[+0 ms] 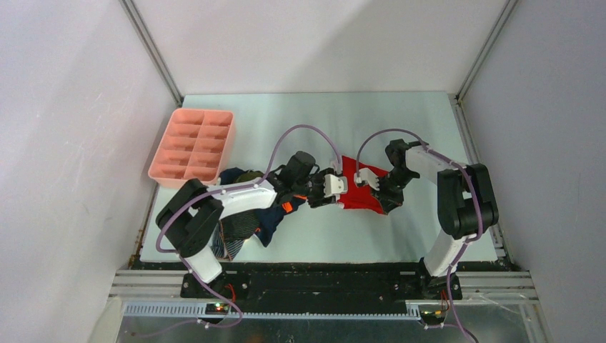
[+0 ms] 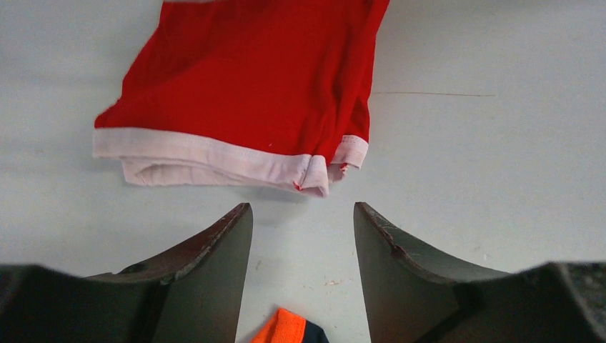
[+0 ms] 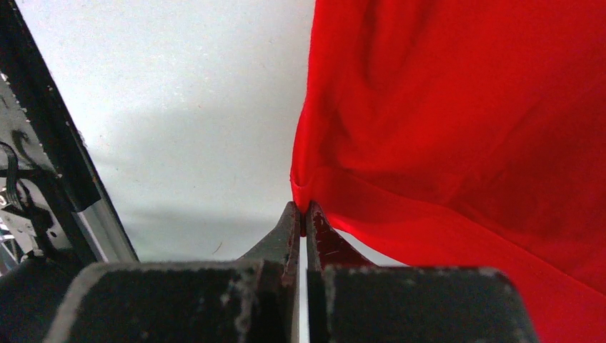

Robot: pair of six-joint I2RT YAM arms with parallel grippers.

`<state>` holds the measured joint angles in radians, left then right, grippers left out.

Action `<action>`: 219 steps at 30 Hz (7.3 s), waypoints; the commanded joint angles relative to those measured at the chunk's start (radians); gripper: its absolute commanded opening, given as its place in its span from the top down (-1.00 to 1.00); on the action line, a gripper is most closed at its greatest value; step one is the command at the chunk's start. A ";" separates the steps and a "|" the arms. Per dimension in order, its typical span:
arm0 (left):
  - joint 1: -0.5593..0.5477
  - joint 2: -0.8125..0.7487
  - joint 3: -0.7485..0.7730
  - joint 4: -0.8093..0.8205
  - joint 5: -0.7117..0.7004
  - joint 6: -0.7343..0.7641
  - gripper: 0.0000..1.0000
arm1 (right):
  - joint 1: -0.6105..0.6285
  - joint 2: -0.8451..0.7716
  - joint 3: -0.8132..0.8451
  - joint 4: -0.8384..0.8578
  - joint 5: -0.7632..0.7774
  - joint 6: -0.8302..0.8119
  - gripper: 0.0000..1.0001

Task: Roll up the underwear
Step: Fold the underwear at the center of the board.

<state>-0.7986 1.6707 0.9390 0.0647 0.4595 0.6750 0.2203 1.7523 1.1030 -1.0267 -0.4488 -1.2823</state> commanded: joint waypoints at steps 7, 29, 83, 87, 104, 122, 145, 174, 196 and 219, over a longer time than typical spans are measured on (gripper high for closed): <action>-0.076 0.071 0.016 0.093 0.028 -0.019 -0.18 | -0.008 -0.055 -0.017 0.025 -0.010 -0.001 1.00; -0.109 0.209 -0.053 0.249 -0.044 -0.021 0.06 | -0.037 -0.112 -0.123 0.105 -0.010 0.004 0.91; -0.059 0.136 0.226 -0.453 0.230 0.115 1.00 | -0.060 -0.291 -0.193 -0.103 -0.259 0.140 1.00; -0.034 0.180 0.318 -0.509 0.229 0.118 1.00 | -0.121 -0.203 -0.126 -0.217 -0.287 0.113 1.00; 0.067 0.398 0.731 -0.647 0.187 0.066 1.00 | -0.282 0.144 0.165 -0.392 -0.333 0.122 1.00; 0.070 0.542 0.938 -0.530 0.048 -0.216 1.00 | -0.372 0.315 0.300 -0.386 -0.331 0.320 1.00; 0.092 0.573 0.967 -0.554 -0.117 -0.375 1.00 | -0.376 0.470 0.620 -0.489 -0.420 0.455 0.93; 0.081 0.381 0.707 -0.591 0.193 -0.327 1.00 | -0.355 0.289 0.234 -0.553 -0.371 0.286 1.00; 0.091 0.592 0.928 -0.456 0.031 -0.571 1.00 | -0.473 0.361 0.234 -0.448 -0.369 0.374 1.00; 0.216 0.408 0.987 -0.438 -0.021 -0.787 -0.65 | -0.452 -0.233 0.254 -0.189 -0.371 0.662 -0.99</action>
<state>-0.6201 2.2379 1.8778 -0.4053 0.4164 -0.0772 -0.2481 1.6428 1.3548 -1.2930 -0.8021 -0.6308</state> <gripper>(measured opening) 0.811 0.992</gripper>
